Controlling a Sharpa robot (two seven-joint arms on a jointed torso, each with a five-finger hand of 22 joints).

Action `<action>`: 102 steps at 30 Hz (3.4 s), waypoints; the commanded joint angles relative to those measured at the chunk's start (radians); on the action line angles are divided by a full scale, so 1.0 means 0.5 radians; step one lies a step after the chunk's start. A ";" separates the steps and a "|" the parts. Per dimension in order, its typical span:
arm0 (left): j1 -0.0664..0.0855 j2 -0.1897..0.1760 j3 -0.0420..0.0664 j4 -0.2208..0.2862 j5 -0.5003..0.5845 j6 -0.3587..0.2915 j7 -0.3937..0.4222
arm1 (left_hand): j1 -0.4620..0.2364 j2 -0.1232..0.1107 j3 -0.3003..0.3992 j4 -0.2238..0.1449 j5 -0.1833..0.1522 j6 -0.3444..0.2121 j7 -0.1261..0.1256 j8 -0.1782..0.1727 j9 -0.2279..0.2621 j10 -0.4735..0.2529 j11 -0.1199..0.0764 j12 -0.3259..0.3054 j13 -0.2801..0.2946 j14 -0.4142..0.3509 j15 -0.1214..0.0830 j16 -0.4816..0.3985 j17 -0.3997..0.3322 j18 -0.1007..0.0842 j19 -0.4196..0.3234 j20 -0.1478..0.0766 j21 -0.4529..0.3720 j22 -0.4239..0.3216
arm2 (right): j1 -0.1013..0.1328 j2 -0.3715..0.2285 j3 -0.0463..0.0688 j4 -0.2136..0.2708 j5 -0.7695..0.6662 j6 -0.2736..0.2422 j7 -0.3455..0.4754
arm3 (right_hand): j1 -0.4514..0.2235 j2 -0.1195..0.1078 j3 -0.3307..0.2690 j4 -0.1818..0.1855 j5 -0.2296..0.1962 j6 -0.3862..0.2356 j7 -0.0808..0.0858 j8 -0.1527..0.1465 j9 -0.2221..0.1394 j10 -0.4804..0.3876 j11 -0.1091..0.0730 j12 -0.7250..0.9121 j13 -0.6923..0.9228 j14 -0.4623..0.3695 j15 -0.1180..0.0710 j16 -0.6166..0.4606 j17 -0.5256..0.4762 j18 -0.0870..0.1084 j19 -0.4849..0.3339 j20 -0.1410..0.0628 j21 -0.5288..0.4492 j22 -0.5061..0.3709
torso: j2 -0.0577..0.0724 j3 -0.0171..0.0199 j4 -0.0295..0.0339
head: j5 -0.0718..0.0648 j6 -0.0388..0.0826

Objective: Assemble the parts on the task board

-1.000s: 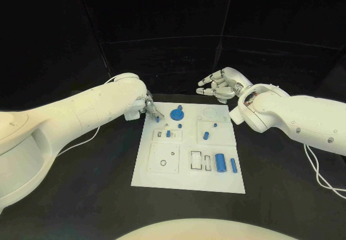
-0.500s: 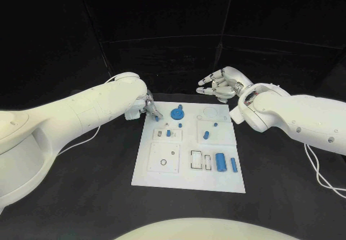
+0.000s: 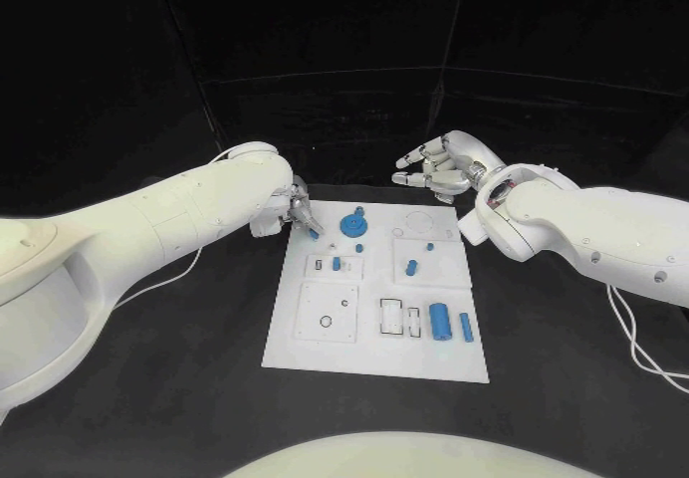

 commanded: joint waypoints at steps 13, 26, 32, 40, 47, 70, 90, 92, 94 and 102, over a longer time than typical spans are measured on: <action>0.010 -0.170 0.001 0.231 0.045 -0.176 0.064 | -0.218 -0.140 0.602 -0.188 -0.010 -0.039 -0.013 0.141 0.070 0.022 0.004 0.001 -0.022 0.211 -0.003 0.006 0.527 -0.011 0.017 0.003 -0.015 0.005 | 0.004 -0.011 0.001 0.003 0.003 0.015 0.007 | 0.004 0.017 -0.008 0.007 0.015 -0.001 -0.013 0.010 0.001 -0.005 -0.005 0.003 0.002 0.139 -0.011 -0.010 0.216 0.010 -0.007 -0.001 -0.009 0.000 | -0.005 0.0025 0.005 | -0.004 0.009; 0.013 -0.446 -0.003 0.685 0.124 -0.385 0.023 | -0.307 -0.207 0.774 -0.218 -0.013 -0.049 -0.022 0.208 0.098 0.045 -0.004 0.025 -0.005 0.211 -0.008 0.006 0.527 -0.011 0.020 -0.003 -0.017 0.010 | 0.004 -0.027 0.001 0.000 0.003 0.018 0.002 | 0.005 0.018 -0.009 0.007 0.017 0.000 -0.013 0.011 0.001 -0.006 -0.005 0.002 0.000 0.139 -0.012 -0.010 0.217 0.010 -0.007 -0.002 -0.009 0.000 | -0.021 0.0086 0.034 | -0.007 0.001; -0.011 -0.533 -0.015 0.847 0.081 -0.461 0.017 | -0.322 -0.234 0.837 -0.240 -0.013 -0.056 -0.025 0.233 0.109 0.053 -0.007 0.032 -0.001 0.211 -0.012 0.006 0.527 -0.011 0.022 -0.005 -0.017 0.014 | 0.004 -0.028 0.001 -0.004 0.003 0.022 -0.001 | 0.010 0.019 -0.008 0.005 0.019 0.000 -0.013 0.011 0.001 -0.006 -0.006 0.002 0.000 0.139 -0.012 -0.011 0.216 0.010 -0.006 -0.002 -0.010 0.000 | -0.030 0.0049 0.047 | -0.010 -0.009; -0.057 -0.563 -0.049 0.950 -0.002 -0.559 -0.011 | -0.337 -0.250 0.880 -0.250 -0.012 -0.058 -0.027 0.250 0.115 0.058 -0.009 0.033 -0.003 0.211 -0.014 0.006 0.527 -0.011 0.023 -0.007 -0.018 0.015 | 0.003 -0.028 0.001 -0.013 0.003 0.029 -0.002 | 0.023 0.021 -0.006 -0.002 0.023 -0.001 -0.014 0.012 0.001 -0.009 -0.007 0.000 -0.004 0.139 -0.013 -0.011 0.216 0.011 -0.007 -0.003 -0.011 -0.002 | -0.034 0.0017 0.051 | -0.017 -0.005; -0.085 -0.560 -0.068 0.983 -0.039 -0.573 -0.032 | -0.348 -0.257 0.897 -0.252 -0.013 -0.058 -0.028 0.258 0.119 0.061 -0.010 0.034 -0.002 0.211 -0.015 0.006 0.527 -0.011 0.024 -0.008 -0.017 0.017 | 0.002 -0.027 0.001 -0.016 0.003 0.032 -0.002 | 0.027 0.020 -0.005 -0.004 0.023 -0.001 -0.014 0.012 0.001 -0.008 -0.007 0.001 -0.003 0.139 -0.013 -0.011 0.216 0.010 -0.006 -0.003 -0.010 -0.001 | -0.032 0.0044 0.050 | -0.013 -0.005; -0.098 -0.509 -0.128 0.981 -0.047 -0.455 -0.094 | -0.359 -0.270 0.929 -0.261 -0.013 -0.063 -0.030 0.271 0.124 0.058 -0.012 0.024 -0.018 0.211 -0.018 0.006 0.527 -0.009 0.022 -0.010 -0.023 0.011 | 0.001 -0.020 0.001 -0.019 0.003 0.038 -0.004 | 0.033 0.022 -0.004 -0.006 0.024 -0.001 -0.014 0.013 0.001 -0.008 -0.007 0.001 -0.003 0.139 -0.014 -0.010 0.218 0.010 -0.006 -0.003 -0.010 -0.001 | -0.032 0.0052 0.047 | -0.008 -0.025; -0.101 -0.471 -0.136 0.972 -0.071 -0.514 -0.090 | -0.368 -0.271 0.938 -0.258 -0.013 -0.063 -0.030 0.277 0.126 0.059 -0.011 0.026 -0.016 0.211 -0.018 0.006 0.527 -0.010 0.023 -0.011 -0.022 0.013 | 0.001 -0.013 0.000 -0.023 0.003 0.035 -0.009 | 0.033 0.022 -0.004 -0.006 0.024 -0.001 -0.014 0.013 0.001 -0.008 -0.007 0.001 -0.003 0.139 -0.014 -0.010 0.218 0.010 -0.006 -0.003 -0.010 -0.001 | -0.032 0.0053 0.048 | -0.019 -0.035; -0.101 -0.468 -0.136 0.971 -0.072 -0.512 -0.092 | -0.368 -0.271 0.938 -0.258 -0.013 -0.063 -0.030 0.277 0.126 0.059 -0.011 0.026 -0.016 0.211 -0.018 0.006 0.527 -0.010 0.023 -0.011 -0.022 0.013 | 0.001 -0.013 0.000 -0.023 0.003 0.035 -0.010 | 0.033 0.022 -0.004 -0.006 0.024 -0.001 -0.014 0.013 0.001 -0.008 -0.007 0.001 -0.003 0.139 -0.014 -0.010 0.218 0.010 -0.006 -0.003 -0.010 -0.001 | -0.031 0.0047 0.048 | -0.020 -0.036; -0.101 -0.465 -0.136 0.969 -0.072 -0.508 -0.093 | -0.368 -0.271 0.938 -0.258 -0.013 -0.063 -0.030 0.277 0.126 0.059 -0.011 0.026 -0.016 0.211 -0.018 0.006 0.527 -0.010 0.023 -0.011 -0.022 0.013 | 0.001 -0.012 0.000 -0.023 0.003 0.035 -0.010 | 0.033 0.022 -0.004 -0.006 0.024 -0.001 -0.014 0.013 0.001 -0.008 -0.007 0.001 -0.003 0.139 -0.014 -0.010 0.218 0.010 -0.006 -0.003 -0.010 -0.001 | -0.031 0.0045 0.048 | -0.020 -0.037; -0.101 -0.460 -0.136 0.960 -0.072 -0.462 -0.114 | -0.368 -0.271 0.938 -0.258 -0.013 -0.063 -0.030 0.277 0.126 0.059 -0.011 0.026 -0.016 0.211 -0.018 0.006 0.527 -0.010 0.023 -0.011 -0.022 0.013 | 0.001 -0.011 0.000 -0.024 0.003 0.037 -0.012 | 0.034 0.023 -0.004 -0.006 0.023 -0.002 -0.014 0.013 0.001 -0.008 -0.007 0.002 -0.003 0.139 -0.014 -0.012 0.215 0.010 -0.006 -0.004 -0.011 -0.002 | -0.032 0.0044 0.051 | -0.022 -0.042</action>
